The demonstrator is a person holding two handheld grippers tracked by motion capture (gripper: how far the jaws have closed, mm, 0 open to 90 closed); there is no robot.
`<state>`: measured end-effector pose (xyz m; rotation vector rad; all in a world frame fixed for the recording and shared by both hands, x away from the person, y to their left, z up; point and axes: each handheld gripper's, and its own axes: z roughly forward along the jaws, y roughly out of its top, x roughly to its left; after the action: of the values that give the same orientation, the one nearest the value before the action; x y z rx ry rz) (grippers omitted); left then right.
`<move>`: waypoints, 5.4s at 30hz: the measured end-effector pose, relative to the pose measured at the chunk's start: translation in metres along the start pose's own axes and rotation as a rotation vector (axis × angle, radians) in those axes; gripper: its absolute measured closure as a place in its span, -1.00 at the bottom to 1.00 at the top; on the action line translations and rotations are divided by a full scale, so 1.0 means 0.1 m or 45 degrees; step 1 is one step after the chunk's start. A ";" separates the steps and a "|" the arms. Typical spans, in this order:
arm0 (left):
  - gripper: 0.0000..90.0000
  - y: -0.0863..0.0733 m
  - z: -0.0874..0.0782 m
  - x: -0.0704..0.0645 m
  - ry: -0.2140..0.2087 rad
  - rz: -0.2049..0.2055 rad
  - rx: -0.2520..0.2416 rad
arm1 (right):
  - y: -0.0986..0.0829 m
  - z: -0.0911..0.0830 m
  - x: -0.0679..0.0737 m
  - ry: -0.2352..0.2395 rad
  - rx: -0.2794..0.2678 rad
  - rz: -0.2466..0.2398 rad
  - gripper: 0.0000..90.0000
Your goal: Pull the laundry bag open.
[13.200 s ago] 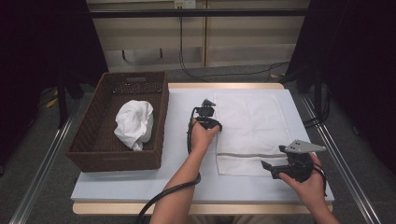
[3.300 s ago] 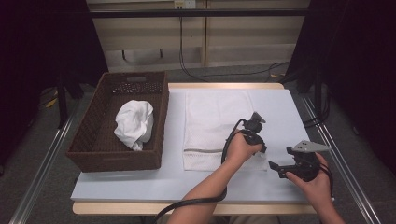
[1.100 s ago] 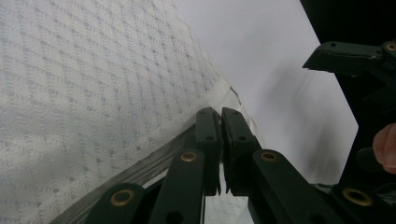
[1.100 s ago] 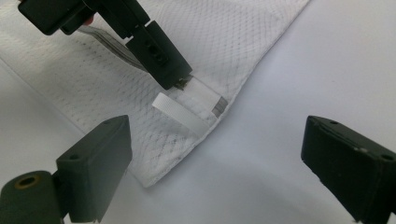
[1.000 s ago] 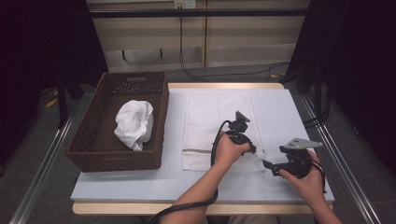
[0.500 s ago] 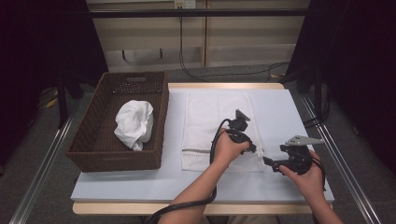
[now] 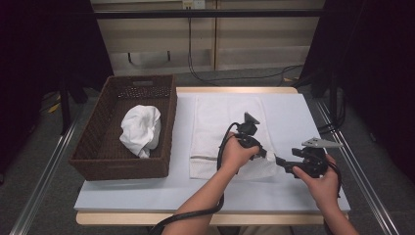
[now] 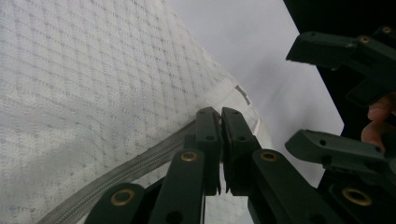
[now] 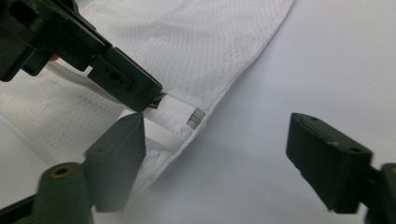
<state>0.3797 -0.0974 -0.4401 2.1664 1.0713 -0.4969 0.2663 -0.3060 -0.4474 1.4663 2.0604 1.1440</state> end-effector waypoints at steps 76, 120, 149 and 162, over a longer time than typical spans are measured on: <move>0.92 -0.09 -0.07 0.09 -0.028 0.009 -0.008 | 0.09 0.32 0.00 0.358 0.070 0.476 0.86; 0.93 -0.23 -0.20 0.15 -0.152 -0.070 -0.097 | 0.07 0.26 -0.01 0.411 0.089 0.503 0.91; 0.93 -0.22 -0.20 0.12 -0.108 -0.040 -0.065 | 0.05 0.27 -0.04 0.437 0.108 0.533 0.92; 0.93 -0.23 -0.20 0.12 -0.105 -0.028 -0.074 | 0.05 0.25 -0.04 0.434 0.105 0.521 0.92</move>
<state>0.3694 -0.0664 -0.4417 2.0672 1.0530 -0.5537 0.2882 -0.2986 -0.4588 1.9071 2.0972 1.5752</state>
